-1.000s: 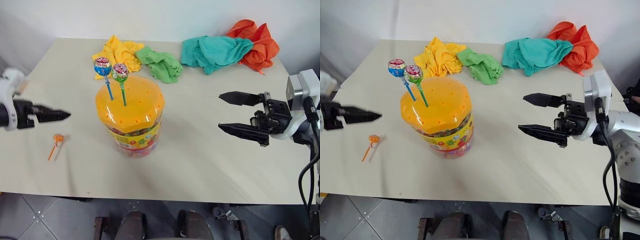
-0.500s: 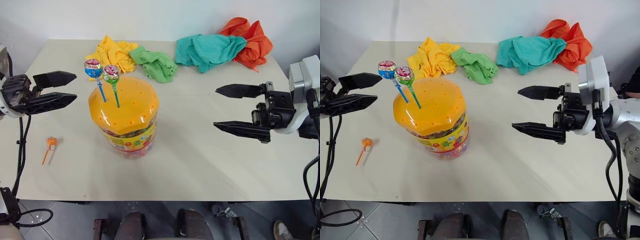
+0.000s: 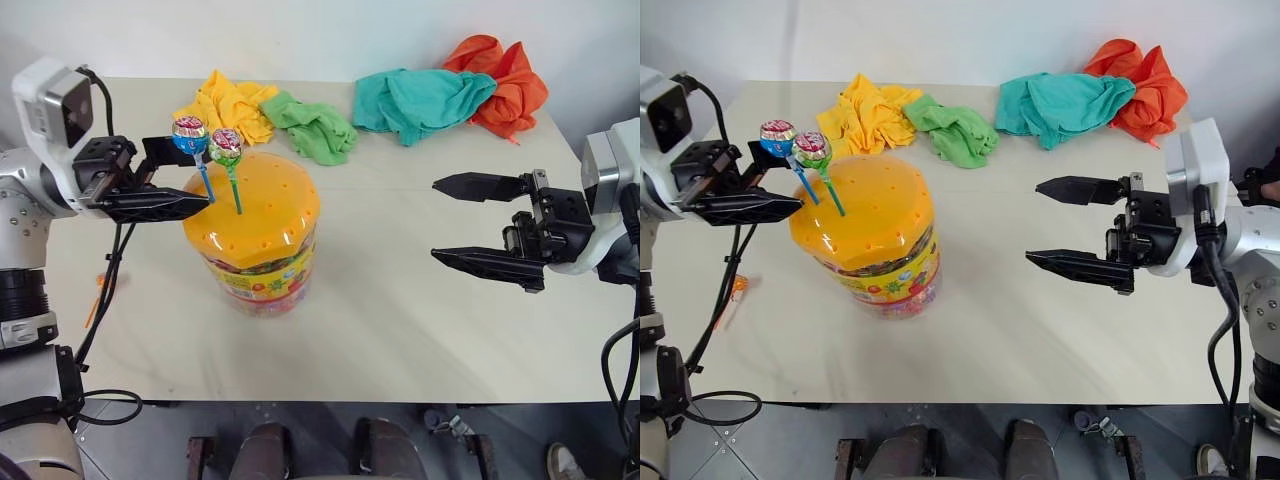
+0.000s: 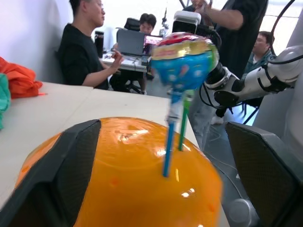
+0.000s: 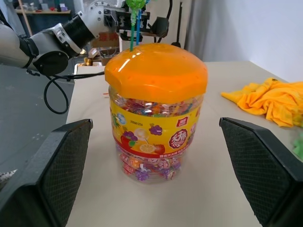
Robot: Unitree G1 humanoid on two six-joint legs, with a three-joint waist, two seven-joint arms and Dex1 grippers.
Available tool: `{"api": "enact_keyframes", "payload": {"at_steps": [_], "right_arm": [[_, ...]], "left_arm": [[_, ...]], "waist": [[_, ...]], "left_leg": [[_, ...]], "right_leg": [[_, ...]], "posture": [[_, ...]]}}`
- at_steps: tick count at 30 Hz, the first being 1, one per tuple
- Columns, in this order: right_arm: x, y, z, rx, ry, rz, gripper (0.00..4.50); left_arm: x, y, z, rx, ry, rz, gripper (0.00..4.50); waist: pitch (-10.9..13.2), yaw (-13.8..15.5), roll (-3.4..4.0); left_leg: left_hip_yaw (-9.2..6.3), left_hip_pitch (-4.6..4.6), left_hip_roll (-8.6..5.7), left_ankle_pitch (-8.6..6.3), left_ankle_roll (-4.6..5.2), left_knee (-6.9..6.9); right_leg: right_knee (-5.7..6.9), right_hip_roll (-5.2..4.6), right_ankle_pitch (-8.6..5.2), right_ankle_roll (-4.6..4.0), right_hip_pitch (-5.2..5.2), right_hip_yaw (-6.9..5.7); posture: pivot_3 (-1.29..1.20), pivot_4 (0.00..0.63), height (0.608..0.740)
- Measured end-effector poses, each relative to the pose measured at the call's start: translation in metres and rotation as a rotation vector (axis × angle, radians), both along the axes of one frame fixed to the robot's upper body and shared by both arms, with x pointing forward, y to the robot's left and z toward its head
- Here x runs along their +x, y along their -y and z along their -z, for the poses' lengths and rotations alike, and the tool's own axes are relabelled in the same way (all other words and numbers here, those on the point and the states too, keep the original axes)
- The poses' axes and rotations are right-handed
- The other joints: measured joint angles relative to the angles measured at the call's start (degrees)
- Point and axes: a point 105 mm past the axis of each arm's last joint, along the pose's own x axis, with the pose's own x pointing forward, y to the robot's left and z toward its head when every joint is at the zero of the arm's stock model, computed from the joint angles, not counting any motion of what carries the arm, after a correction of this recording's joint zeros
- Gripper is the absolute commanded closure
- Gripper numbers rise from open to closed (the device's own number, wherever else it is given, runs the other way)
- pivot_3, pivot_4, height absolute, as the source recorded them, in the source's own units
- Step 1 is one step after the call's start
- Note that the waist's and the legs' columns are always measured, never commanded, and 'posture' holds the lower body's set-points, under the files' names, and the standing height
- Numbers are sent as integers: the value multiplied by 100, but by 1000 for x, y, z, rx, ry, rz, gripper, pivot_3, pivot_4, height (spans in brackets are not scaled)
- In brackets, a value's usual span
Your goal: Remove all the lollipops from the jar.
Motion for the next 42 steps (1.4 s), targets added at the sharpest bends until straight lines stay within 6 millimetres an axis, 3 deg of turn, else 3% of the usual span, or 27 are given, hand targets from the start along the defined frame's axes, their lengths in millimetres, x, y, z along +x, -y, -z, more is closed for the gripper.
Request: {"api": "enact_keyframes", "payload": {"at_steps": [10, 22, 26, 30, 33, 37, 42], "right_arm": [[0, 5, 2, 35, -8, 57, 0], [-1, 7, -1, 52, 12, 64, 0], [-1, 8, -1, 54, 20, 58, 0], [0, 10, 0, 57, 9, 49, 0], [-2, 10, 1, 48, 2, 16, 0], [-8, 9, 9, 24, -33, -67, 0], [-15, 4, 26, -5, -102, -150, 0]], "left_arm": [[5, 9, -12, 3, 34, 18, 4419], [1, 8, -59, -95, 154, -54, 4466], [17, -12, -63, -66, 115, -307, 4466], [35, -51, -28, 2, -83, -625, 4466], [41, -65, 3, 40, -236, -766, 4466], [31, -92, 37, 150, -390, -969, 4466], [16, -106, 85, 284, -609, -1092, 4466]], "waist": [[0, -1, -1], [1, -12, -2], [1, -33, -2], [2, -56, 1], [15, -22, -21], [18, -14, -27], [19, -5, -28]], "left_leg": [[-4, -1, -1, 0, 0, 1], [-12, -1, -1, 0, 1, 2], [-18, 0, -1, 0, 1, 1], [-38, 15, 1, 0, 1, -9], [-53, 3, 1, 0, 1, -1], [-63, 3, -2, -2, 4, 0], [-67, 2, -2, -2, 3, -2]], "right_leg": [[0, -1, 0, 0, 2, -1], [-1, -1, 0, 0, 4, -6], [-1, -1, 0, 0, 5, -5], [2, 0, 0, 0, 4, 8], [0, -1, 0, 0, 5, 4], [0, -4, 0, 0, 8, 1], [0, -4, 0, 0, 9, 0]], "posture": [[0, 150, 740], [0, 150, 740], [0, 150, 740], [0, 150, 740], [0, 150, 740], [0, 150, 740], [0, 150, 740]]}}
